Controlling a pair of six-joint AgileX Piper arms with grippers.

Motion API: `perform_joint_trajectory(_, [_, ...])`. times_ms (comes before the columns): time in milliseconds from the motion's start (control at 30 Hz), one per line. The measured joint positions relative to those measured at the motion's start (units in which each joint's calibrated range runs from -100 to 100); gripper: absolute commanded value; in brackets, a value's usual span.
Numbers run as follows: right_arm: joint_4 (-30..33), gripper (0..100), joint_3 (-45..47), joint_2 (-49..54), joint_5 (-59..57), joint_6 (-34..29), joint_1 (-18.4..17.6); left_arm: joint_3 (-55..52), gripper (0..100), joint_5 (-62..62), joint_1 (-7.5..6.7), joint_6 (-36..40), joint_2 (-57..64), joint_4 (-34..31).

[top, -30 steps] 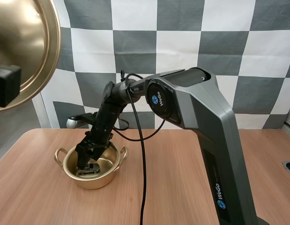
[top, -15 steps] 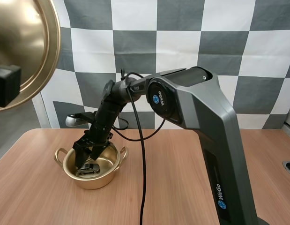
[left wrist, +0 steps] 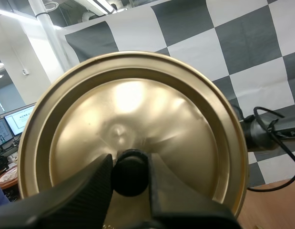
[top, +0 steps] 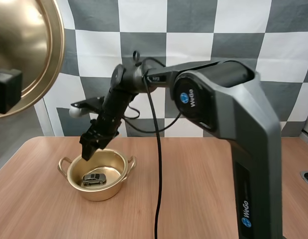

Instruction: Open the pot, put the car inside, and close it

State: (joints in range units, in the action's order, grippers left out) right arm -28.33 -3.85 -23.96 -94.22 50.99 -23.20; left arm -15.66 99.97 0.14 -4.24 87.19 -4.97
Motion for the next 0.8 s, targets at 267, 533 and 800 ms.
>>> perform_joint_trajectory(267, [7.8,100,-6.0,10.5,6.7,-5.7,4.0,0.0,0,0.0,0.00,0.0,0.0,-1.4])
perform_joint_trajectory(533, [6.6,100,-8.2,21.9,2.0,-11.8,12.4,-4.3,0,0.0,0.00,-2.0,-0.1,-2.6])
perform_joint_trajectory(800, [2.9,100,-8.2,36.0,-5.8,-10.9,21.5,-16.4,0,-5.1,0.00,-2.1,-3.5,0.4])
